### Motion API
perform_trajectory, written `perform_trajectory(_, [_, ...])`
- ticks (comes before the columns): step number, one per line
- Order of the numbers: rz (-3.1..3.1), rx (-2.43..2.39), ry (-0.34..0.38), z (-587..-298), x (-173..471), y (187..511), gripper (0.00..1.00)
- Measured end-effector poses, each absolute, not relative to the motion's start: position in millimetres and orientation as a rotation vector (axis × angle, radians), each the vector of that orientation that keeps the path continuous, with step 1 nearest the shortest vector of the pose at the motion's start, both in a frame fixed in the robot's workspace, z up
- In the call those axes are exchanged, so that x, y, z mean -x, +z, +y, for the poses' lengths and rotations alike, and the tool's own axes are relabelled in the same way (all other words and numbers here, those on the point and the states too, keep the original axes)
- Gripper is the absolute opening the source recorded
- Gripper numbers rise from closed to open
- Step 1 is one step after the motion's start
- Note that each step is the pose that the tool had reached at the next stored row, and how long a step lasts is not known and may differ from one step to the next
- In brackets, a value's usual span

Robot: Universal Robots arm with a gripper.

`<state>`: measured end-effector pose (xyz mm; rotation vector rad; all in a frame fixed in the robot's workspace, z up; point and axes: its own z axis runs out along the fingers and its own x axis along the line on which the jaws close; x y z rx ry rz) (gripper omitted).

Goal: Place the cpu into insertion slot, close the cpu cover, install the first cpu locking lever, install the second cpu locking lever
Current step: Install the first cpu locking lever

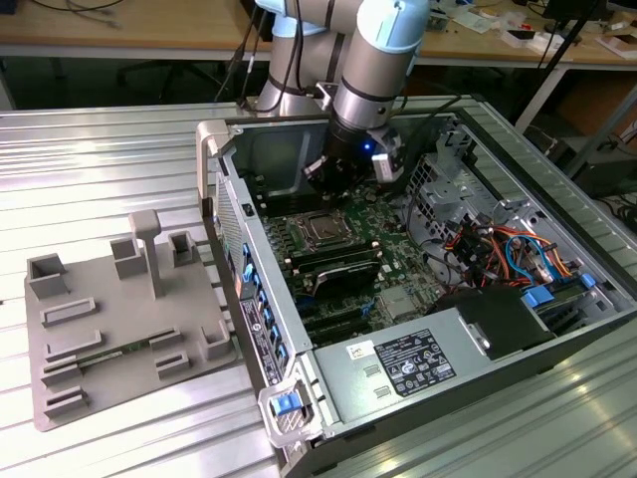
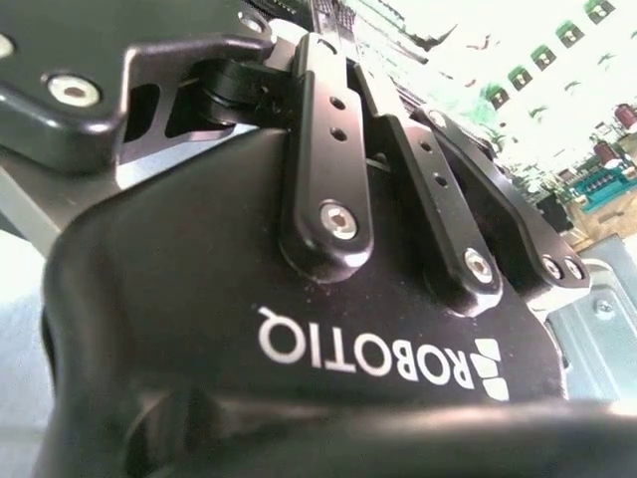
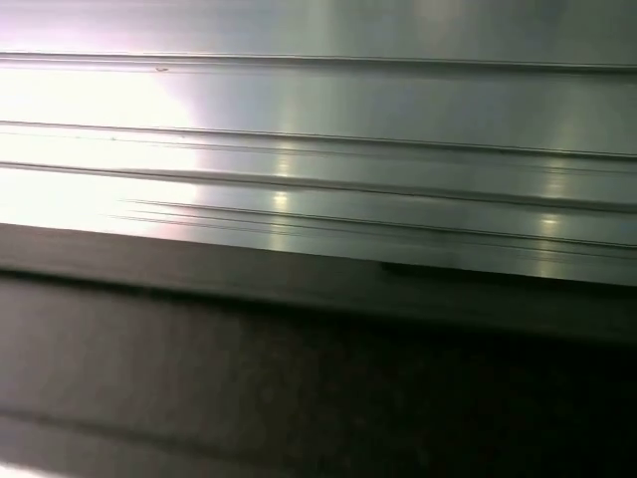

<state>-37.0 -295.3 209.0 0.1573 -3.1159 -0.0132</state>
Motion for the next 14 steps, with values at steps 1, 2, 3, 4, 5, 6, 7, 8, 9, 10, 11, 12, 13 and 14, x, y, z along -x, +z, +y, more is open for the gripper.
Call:
perform_trajectory(1, [-3.116,-0.158,-0.014,-295.5,36.9,210.2,0.11])
perform_trajectory(2, [-3.116,-0.157,-0.019,-297.4,37.0,210.8,0.11])
perform_trajectory(3, [-3.116,-0.157,-0.021,-299.5,37.0,210.8,0.11])
perform_trajectory(4, [-3.116,-0.157,-0.022,-302.3,37.0,210.9,0.11])
perform_trajectory(5, [-3.116,-0.158,-0.025,-307.3,36.9,210.9,0.11])
perform_trajectory(6, [-3.116,-0.158,-0.025,-311.1,36.9,210.9,0.11])
perform_trajectory(7, [-3.116,-0.157,-0.025,-314.2,36.9,210.9,0.11])
perform_trajectory(8, [-3.116,-0.157,-0.025,-318.6,36.9,210.9,0.11])
perform_trajectory(9, [-3.116,-0.157,-0.025,-321.8,36.9,210.9,0.11])
perform_trajectory(10, [-3.116,-0.157,-0.025,-325.8,36.8,210.8,0.11])
perform_trajectory(11, [-3.116,-0.156,-0.025,-328.8,36.7,210.8,0.11])
perform_trajectory(12, [-3.116,-0.156,-0.025,-332.4,36.7,210.9,0.11])
perform_trajectory(13, [-3.116,-0.156,-0.025,-335.3,36.6,210.8,0.11])
perform_trajectory(14, [-3.116,-0.156,-0.025,-339.0,36.5,210.8,0.11])
